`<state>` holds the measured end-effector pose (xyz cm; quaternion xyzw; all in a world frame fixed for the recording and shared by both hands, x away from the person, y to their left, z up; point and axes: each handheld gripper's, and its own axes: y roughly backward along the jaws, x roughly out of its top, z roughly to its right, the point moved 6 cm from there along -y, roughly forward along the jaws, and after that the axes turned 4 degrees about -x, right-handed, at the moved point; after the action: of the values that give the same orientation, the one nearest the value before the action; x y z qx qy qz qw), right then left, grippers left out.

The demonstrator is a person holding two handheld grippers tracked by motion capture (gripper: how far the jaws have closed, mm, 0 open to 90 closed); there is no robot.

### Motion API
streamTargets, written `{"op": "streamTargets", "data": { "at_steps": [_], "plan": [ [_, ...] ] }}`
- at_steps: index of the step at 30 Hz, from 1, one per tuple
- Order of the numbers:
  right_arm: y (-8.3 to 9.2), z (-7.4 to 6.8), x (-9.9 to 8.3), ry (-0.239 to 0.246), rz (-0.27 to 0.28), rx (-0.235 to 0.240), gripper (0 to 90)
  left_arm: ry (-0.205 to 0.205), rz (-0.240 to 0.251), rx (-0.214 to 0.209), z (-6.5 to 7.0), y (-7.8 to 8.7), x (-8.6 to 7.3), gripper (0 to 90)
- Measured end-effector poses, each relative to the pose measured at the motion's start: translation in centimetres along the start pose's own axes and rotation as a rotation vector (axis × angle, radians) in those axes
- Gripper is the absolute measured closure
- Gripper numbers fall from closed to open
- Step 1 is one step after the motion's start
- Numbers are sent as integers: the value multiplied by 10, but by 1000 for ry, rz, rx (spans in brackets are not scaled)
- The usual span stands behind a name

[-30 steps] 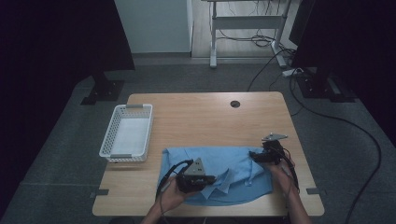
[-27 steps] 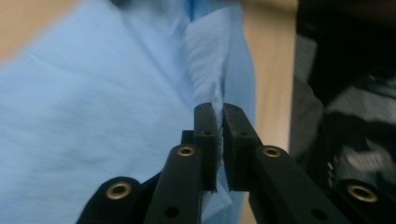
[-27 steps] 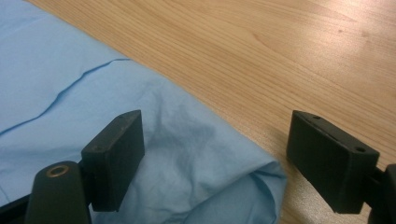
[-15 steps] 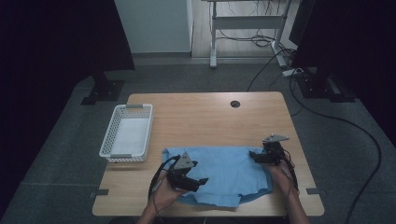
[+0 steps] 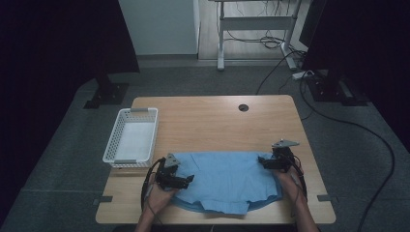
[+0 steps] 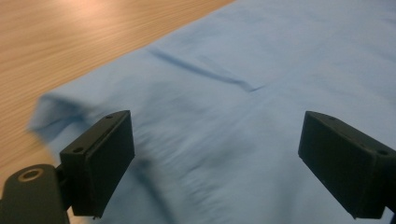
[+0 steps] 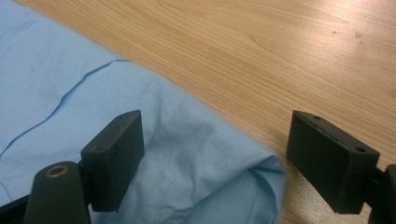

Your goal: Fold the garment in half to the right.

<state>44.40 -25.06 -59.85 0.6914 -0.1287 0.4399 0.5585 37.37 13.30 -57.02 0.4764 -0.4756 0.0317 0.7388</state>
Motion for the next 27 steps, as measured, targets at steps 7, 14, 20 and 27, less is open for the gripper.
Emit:
{"op": "streamTargets", "data": {
  "at_steps": [7,14,20,27],
  "plan": [
    [0,0,0,-2,0,-4,187,31,-59,118,-23,-9,-18,29],
    [1,0,-1,-5,-2,-6,175,49,-47,132,-26,-13,-22,0],
    [1,-1,-1,-22,-8,-20,133,55,-45,138,-26,-13,-22,0],
    [5,-3,0,-56,-34,4,89,55,-44,138,-26,-14,-21,0]
  ]
}}
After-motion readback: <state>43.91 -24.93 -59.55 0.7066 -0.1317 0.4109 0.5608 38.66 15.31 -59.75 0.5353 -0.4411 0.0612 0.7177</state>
